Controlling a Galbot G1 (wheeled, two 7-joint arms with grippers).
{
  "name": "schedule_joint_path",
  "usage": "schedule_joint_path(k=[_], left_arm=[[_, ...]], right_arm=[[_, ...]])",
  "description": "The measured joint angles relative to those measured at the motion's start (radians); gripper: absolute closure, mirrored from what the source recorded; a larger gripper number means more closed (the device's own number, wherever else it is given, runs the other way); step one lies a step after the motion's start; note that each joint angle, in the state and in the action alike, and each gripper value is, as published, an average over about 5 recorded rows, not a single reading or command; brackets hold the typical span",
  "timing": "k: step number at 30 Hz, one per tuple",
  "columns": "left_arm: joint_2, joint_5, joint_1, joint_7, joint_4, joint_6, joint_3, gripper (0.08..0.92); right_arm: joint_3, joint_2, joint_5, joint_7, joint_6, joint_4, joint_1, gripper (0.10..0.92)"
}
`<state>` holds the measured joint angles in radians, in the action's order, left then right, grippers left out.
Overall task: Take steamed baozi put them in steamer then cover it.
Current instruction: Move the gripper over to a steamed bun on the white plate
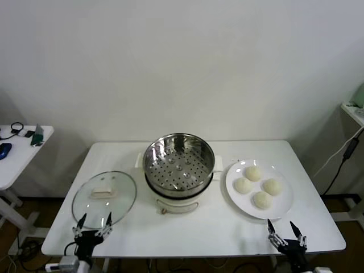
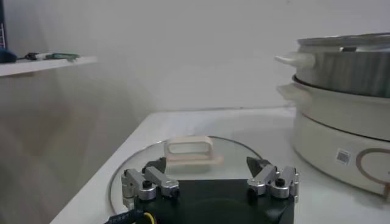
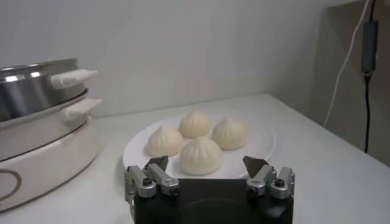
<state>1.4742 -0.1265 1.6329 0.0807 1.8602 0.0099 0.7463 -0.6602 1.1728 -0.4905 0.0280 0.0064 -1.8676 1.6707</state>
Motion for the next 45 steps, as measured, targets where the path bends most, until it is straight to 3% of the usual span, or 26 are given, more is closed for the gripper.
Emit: schedule_joint_path(k=[11, 17, 30, 38, 45], left_arm=[[-0.005, 0.000, -0.004, 0.005, 0.023, -0.001, -0.009, 0.177], [-0.011, 0.001, 0.000, 0.007, 0.032, -0.005, -0.011, 0.177], [-0.007, 0.016, 0.007, 0.020, 0.026, -0.018, -0.018, 0.177], [-0.013, 0.016, -0.005, 0.026, 0.004, -0.019, -0.016, 0.177], [-0.018, 0.015, -0.016, 0.029, -0.014, -0.023, -0.010, 0.177]], right_arm=[[0.101, -0.138, 0.035, 0.037, -0.181, 0.117, -0.374, 0.203], [0.295, -0.273, 0.096, -0.039, -0.255, 0.252, -0.662, 0.203], [0.892, -0.534, 0.323, -0.497, -0.238, 0.531, -1.270, 0.203], [1.278, -0.568, 0.383, -0.780, -0.178, 0.650, -1.617, 0.203], [1.554, -0.532, 0.370, -0.943, -0.152, 0.742, -1.830, 0.203]])
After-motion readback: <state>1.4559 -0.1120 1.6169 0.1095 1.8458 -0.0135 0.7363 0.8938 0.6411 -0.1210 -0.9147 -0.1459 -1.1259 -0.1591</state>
